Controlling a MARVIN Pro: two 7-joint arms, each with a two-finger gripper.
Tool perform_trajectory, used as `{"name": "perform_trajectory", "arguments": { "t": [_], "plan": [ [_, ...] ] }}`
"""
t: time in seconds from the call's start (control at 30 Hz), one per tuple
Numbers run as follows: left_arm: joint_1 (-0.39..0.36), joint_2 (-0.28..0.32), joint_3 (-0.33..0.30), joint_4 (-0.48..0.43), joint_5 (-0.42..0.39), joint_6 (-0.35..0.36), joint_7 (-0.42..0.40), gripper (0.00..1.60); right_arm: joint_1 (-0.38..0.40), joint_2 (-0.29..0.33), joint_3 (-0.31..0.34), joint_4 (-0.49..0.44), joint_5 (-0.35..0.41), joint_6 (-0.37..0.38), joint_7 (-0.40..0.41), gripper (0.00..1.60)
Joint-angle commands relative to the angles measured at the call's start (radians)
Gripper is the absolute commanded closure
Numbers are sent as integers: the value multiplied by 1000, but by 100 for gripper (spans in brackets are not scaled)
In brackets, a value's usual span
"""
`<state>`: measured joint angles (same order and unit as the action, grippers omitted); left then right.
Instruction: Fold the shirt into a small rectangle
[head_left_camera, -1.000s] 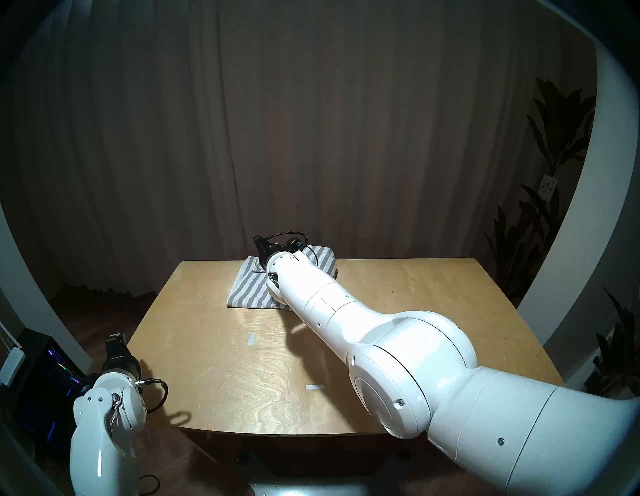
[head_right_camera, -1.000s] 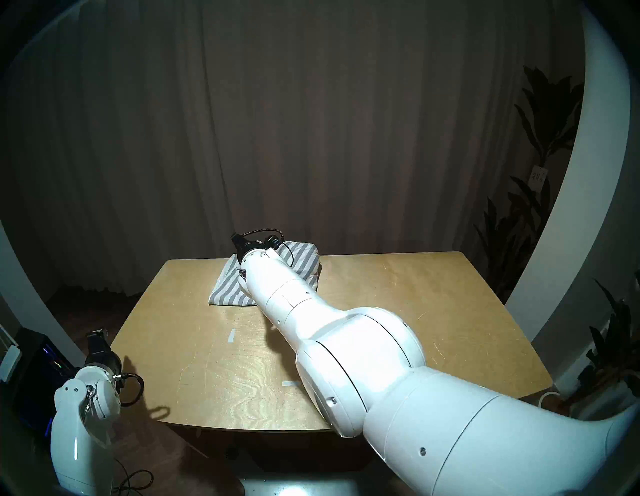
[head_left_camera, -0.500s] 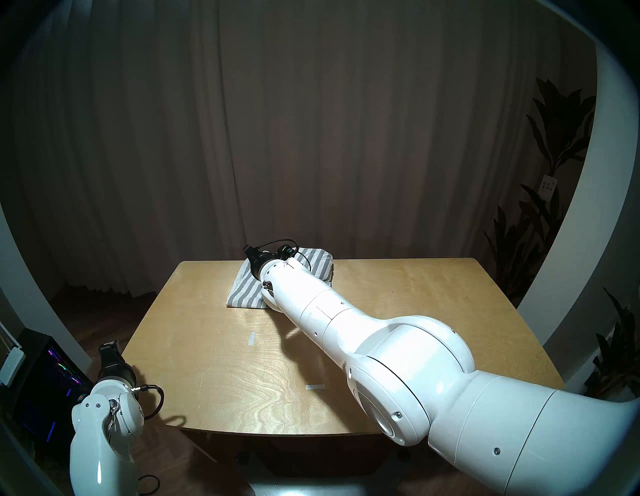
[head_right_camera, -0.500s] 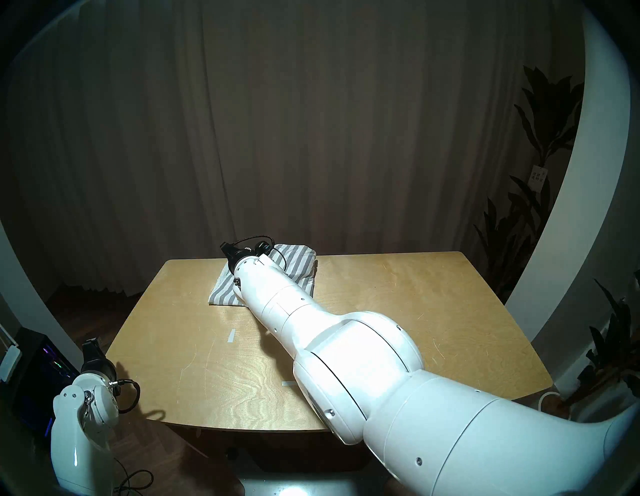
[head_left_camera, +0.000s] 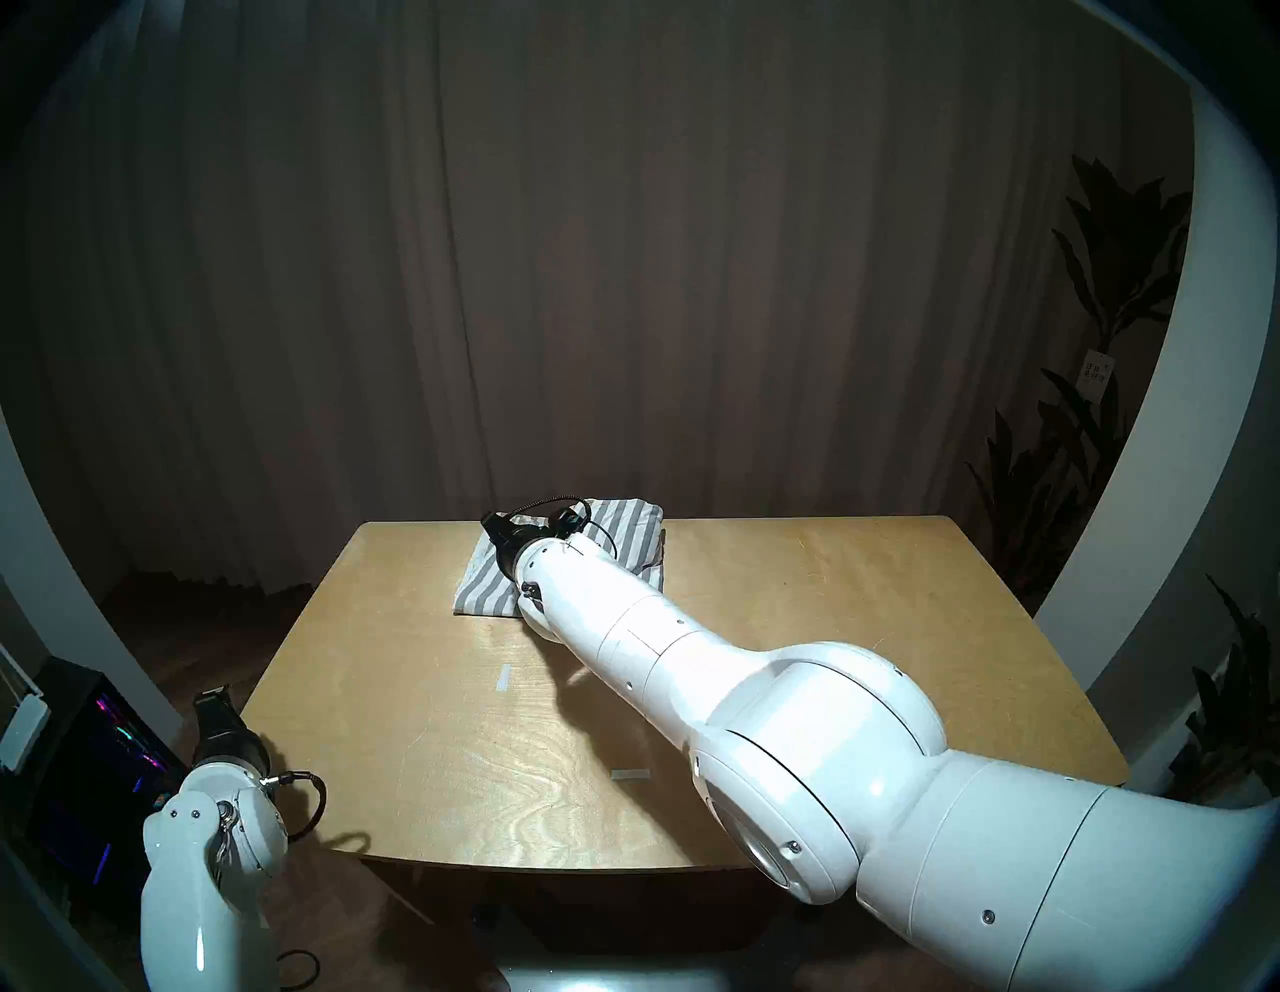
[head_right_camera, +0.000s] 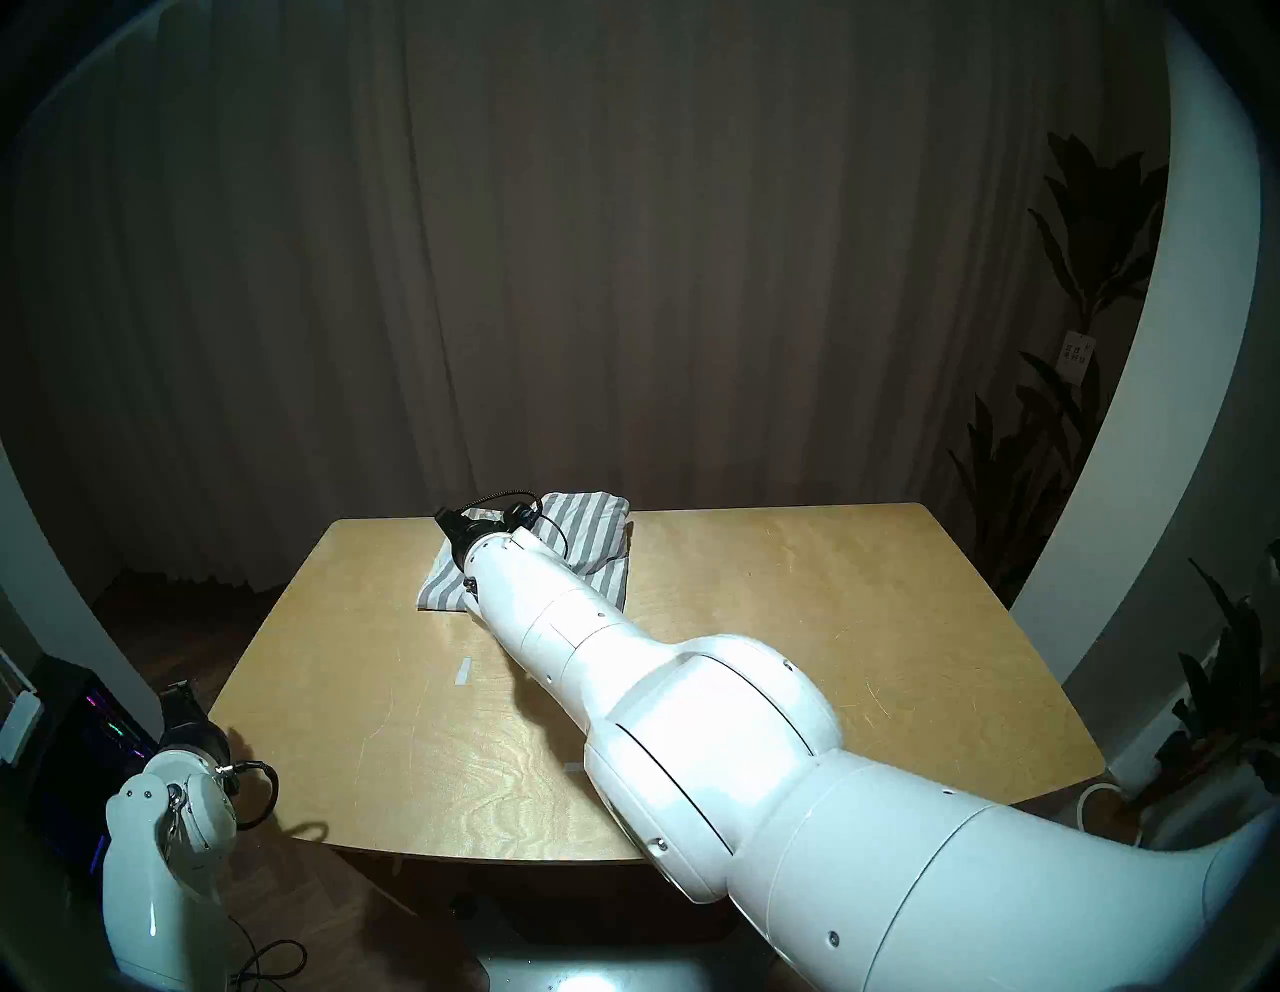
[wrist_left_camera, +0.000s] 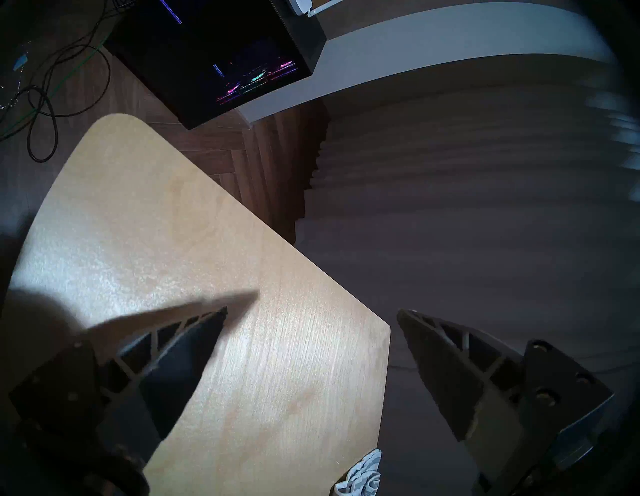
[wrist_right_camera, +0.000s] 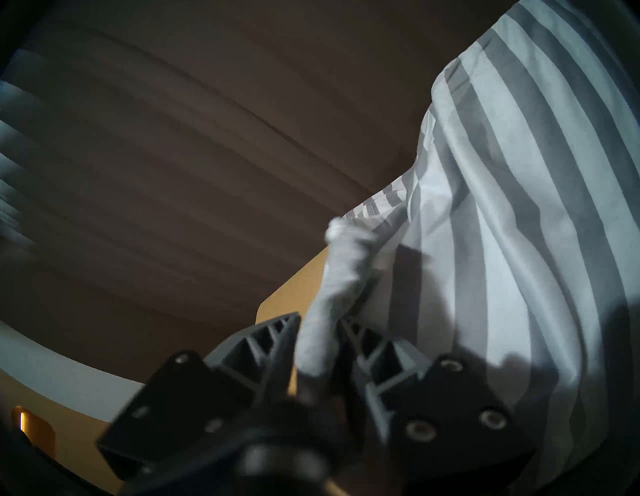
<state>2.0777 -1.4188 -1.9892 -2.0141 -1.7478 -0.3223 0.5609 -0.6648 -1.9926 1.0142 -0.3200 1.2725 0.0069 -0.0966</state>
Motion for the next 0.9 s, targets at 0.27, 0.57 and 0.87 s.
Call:
{"name": "perform_trajectory", "arguments": {
  "t": [0.27,0.57,0.87],
  "plan": [
    [-5,1,3,-32,10,-5,-16,0,39,-15,-14,-28,44,-13,-3,0],
    [-23,13,18,-51,18,2,-31,0,95,-15,7,-10,71,-39,-3,0],
    [-33,21,42,-48,25,13,-37,0,113,45,34,29,83,-48,25,0]
  ]
}}
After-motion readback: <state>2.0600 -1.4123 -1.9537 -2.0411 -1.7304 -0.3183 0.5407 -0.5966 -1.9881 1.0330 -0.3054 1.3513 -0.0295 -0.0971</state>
